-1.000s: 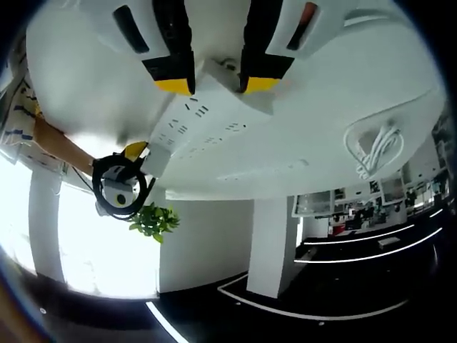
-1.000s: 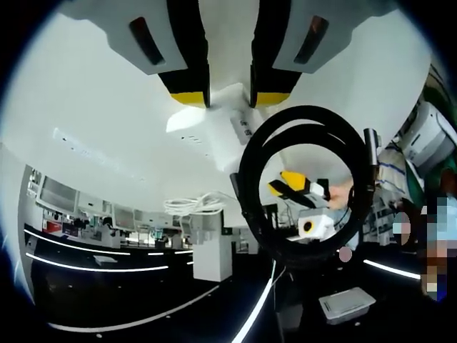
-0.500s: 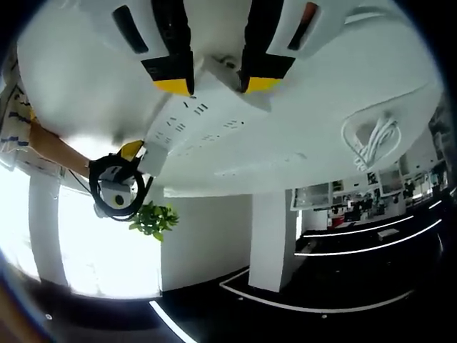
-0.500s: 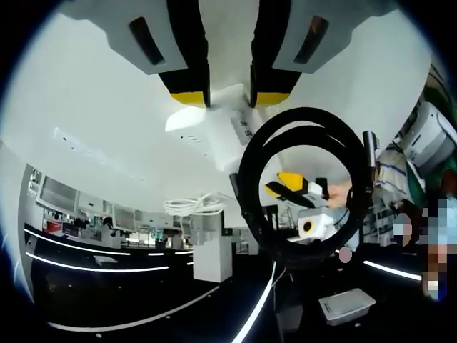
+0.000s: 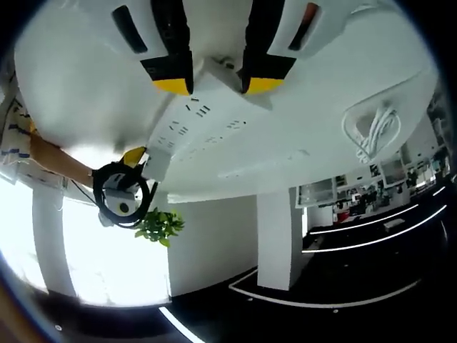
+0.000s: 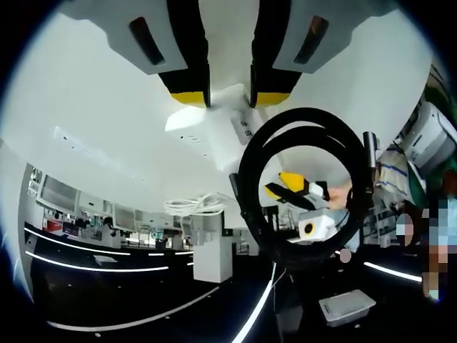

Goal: Straighten the power strip on the desk, plug the charger into it

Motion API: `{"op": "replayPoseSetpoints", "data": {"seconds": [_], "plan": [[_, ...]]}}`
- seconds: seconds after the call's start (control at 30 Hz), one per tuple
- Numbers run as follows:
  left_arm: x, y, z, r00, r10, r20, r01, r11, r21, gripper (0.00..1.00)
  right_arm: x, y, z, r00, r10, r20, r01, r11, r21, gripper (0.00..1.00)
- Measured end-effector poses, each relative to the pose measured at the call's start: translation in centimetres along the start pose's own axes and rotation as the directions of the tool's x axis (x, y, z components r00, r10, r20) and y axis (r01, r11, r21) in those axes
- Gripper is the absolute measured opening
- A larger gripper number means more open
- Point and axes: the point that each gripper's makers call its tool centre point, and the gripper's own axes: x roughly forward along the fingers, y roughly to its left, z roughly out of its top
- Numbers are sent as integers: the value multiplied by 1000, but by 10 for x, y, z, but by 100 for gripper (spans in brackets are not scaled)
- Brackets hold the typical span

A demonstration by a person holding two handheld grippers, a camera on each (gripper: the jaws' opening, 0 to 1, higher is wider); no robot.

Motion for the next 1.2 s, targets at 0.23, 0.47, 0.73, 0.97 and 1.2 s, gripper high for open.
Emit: {"op": "replayPoseSetpoints", "data": {"seconds": [0.23,0.47,0.73,0.97,1.2], "plan": [[4,-5,-13,998,-6,-57,7,1000,20,28,0,1,0,1000,-4,-4,4,1000,2,21],[3,-4,-12,998,-5,-59,6,1000,27,28,0,0,0,1000,-5,-5,5,1000,2,21],[5,-1,-12,998,10,-54,-8,999,44,28,1,-3,1,1000,-12,-8,12,1000,0,21],[5,0,-12,998,26,-50,-23,998,62,29,1,-2,1,1000,-17,-10,17,1000,-1,21],[7,3,-12,998,31,-49,-27,998,64,29,2,-1,0,1000,-25,-14,25,1000,-2,21]]}}
